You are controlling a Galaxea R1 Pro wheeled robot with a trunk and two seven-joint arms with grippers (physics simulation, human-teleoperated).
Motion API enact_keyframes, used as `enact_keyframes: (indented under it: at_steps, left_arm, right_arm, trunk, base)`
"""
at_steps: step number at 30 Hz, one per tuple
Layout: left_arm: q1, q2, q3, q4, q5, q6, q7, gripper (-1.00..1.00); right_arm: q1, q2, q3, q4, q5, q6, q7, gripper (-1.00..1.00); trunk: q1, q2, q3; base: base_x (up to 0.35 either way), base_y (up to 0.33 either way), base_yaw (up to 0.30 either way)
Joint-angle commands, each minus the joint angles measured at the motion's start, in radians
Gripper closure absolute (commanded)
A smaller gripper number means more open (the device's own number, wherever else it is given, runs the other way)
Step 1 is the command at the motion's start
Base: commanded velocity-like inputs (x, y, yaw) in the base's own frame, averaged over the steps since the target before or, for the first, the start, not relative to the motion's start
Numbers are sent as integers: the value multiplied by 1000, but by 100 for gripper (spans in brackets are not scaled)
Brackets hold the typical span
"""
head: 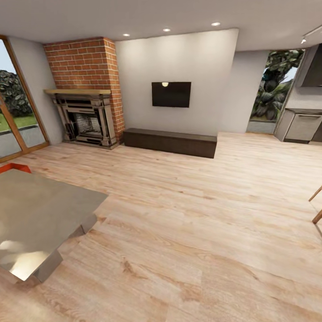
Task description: Move the two storage containers from the living room to the garage. In the garage, place one container on the floor and stack the other container on top of it (either order is fine).
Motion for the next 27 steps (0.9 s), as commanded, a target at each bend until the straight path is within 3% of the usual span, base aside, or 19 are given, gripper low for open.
enact_keyframes:
  at_steps: [1, 27]
  left_arm:
    - [-1, 0, 0, 0, 7, 3, 2, -100]
    - [-1, 0, 0, 0, 7, 3, 2, -100]
  right_arm:
    - [-1, 0, 8, 1, -9, -3, -2, -100]
    - [-1, 0, 8, 1, -8, -3, -2, -100]
  trunk:
    - [1, -1, -1]
    - [1, -1, -1]
  base:
    - [322, 0, 0]
    - [322, 0, 0]
